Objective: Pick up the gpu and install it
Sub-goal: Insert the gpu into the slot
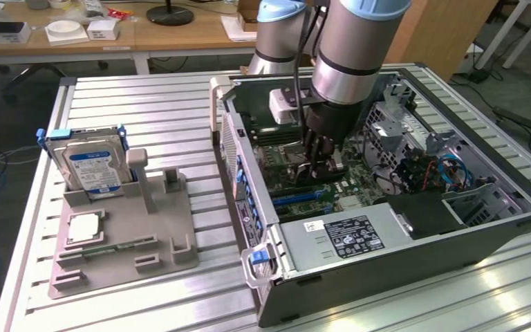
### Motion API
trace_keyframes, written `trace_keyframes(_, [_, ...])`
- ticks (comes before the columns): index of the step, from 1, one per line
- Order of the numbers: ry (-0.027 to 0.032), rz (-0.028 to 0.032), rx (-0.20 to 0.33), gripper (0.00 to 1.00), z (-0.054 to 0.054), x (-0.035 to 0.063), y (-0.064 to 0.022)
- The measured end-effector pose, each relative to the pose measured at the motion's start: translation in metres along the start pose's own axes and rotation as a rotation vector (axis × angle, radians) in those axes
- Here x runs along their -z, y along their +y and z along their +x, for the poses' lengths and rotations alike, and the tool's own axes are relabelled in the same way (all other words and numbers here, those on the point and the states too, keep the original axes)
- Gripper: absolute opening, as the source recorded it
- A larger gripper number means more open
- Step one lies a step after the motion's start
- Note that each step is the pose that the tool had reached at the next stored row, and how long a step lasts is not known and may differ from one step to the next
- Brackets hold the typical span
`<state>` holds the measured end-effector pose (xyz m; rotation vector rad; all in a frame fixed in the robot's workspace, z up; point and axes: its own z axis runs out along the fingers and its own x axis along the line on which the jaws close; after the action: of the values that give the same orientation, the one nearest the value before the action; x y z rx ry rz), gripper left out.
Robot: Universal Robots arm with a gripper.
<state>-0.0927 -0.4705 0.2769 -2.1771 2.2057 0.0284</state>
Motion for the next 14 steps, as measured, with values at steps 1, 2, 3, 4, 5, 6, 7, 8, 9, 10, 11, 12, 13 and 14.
trace_keyframes(1, [0.0, 0.0, 0.0, 0.27, 0.0, -0.0009, 0.0001])
trace_keyframes(2, [-0.0001, -0.0001, 0.0, 0.27, 0.0, -0.0018, 0.0002])
trace_keyframes(3, [0.0, -0.0002, 0.0, 0.27, 0.0, -0.0026, 0.0003])
trace_keyframes(4, [-0.0001, -0.0003, 0.0, 0.27, 0.0, -0.0034, 0.0004])
trace_keyframes(5, [-0.0001, -0.0003, 0.0, 0.27, 0.0, -0.0043, 0.0006])
trace_keyframes(6, [-0.0001, -0.0004, 0.0, 0.27, 0.0, -0.0051, 0.0007])
trace_keyframes(7, [-0.0001, -0.0004, 0.0, 0.27, 0.0, -0.0059, 0.0009])
trace_keyframes(8, [0.0001, -0.0007, 0.0, 0.27, 0.0, -0.0067, 0.001])
trace_keyframes(9, [0.0001, -0.0008, 0.0, 0.27, 0.0, -0.0075, 0.0012])
trace_keyframes(10, [0.0, -0.0007, 0.0, 0.27, 0.0, -0.0084, 0.0013])
trace_keyframes(11, [0.0, -0.0007, 0.0, 0.27, 0.0, -0.0093, 0.0014])
trace_keyframes(12, [-0.0001, -0.0006, 0.0, 0.27, 0.0, -0.0101, 0.0015])
trace_keyframes(13, [-0.0001, -0.0006, 0.0, 0.27, 0.0, -0.0107, 0.0015])
trace_keyframes(14, [-0.0001, -0.0006, 0.0, 0.27, 0.0, -0.0113, 0.0015])
